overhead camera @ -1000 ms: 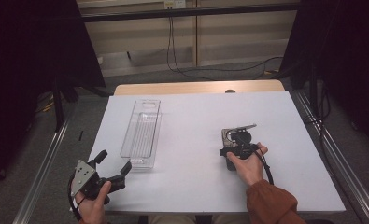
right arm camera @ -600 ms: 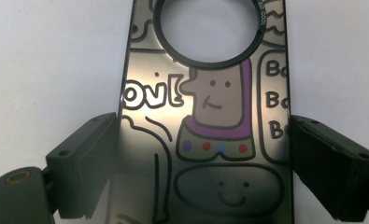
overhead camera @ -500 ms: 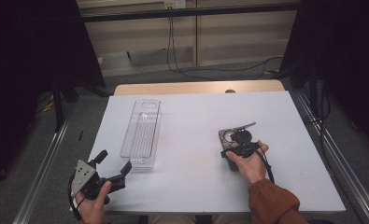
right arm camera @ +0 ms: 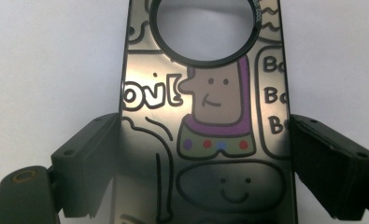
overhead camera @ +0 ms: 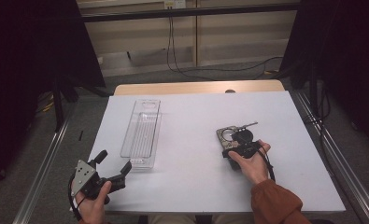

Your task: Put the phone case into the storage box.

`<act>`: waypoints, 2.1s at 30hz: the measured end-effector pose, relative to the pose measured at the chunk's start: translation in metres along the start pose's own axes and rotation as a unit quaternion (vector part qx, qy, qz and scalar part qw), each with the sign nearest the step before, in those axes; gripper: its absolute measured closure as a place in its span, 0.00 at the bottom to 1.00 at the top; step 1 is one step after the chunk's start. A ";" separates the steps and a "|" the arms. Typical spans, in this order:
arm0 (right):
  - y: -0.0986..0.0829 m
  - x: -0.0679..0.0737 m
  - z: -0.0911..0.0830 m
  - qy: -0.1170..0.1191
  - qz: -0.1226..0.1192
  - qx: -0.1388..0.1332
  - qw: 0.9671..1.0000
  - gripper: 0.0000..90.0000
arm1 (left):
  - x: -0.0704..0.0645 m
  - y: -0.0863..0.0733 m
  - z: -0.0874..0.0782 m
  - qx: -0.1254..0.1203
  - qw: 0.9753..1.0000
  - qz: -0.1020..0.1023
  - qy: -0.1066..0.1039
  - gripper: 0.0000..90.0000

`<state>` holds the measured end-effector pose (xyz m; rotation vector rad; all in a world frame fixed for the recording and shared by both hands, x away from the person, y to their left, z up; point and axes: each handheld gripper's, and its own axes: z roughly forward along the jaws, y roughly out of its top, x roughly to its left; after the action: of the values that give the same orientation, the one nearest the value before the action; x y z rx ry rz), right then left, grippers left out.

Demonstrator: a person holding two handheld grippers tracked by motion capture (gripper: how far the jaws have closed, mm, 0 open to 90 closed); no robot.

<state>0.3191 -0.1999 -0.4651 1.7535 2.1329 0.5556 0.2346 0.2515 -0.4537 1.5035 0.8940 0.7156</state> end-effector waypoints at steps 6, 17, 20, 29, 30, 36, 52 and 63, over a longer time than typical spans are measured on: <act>-0.002 0.000 -0.006 0.011 -0.009 -0.027 1.000 0.14 | 0.000 0.000 0.000 0.000 1.000 -0.001 0.001 0.03; -0.004 -0.002 -0.013 0.033 -0.022 -0.070 0.997 0.14 | 0.000 0.000 0.000 -0.002 1.000 -0.001 -0.003 0.03; -0.005 -0.003 -0.013 0.043 -0.026 -0.080 0.996 0.14 | -0.001 0.000 0.000 0.000 1.000 -0.001 0.000 0.03; -0.009 -0.008 -0.014 0.067 -0.032 -0.133 0.988 0.14 | 0.000 0.000 0.000 -0.002 1.000 -0.001 -0.002 0.03; -0.009 -0.009 -0.015 0.070 -0.034 -0.138 0.987 0.14 | 0.000 0.000 0.000 -0.002 1.000 -0.001 -0.002 0.03; -0.012 -0.011 -0.017 0.084 -0.025 -0.157 0.984 0.14 | -0.001 0.000 0.000 -0.003 1.000 -0.004 -0.003 0.03; -0.021 -0.015 -0.020 0.122 -0.067 -0.247 0.959 0.13 | 0.000 0.000 -0.001 -0.003 1.000 0.001 -0.004 0.03; -0.031 -0.027 -0.024 0.145 -0.068 -0.273 0.949 0.13 | 0.000 0.000 -0.001 -0.003 1.000 0.001 -0.006 0.03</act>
<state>0.2863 -0.2342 -0.4591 1.2678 1.9880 1.2866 0.2334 0.2523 -0.4533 1.5020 0.8808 0.7087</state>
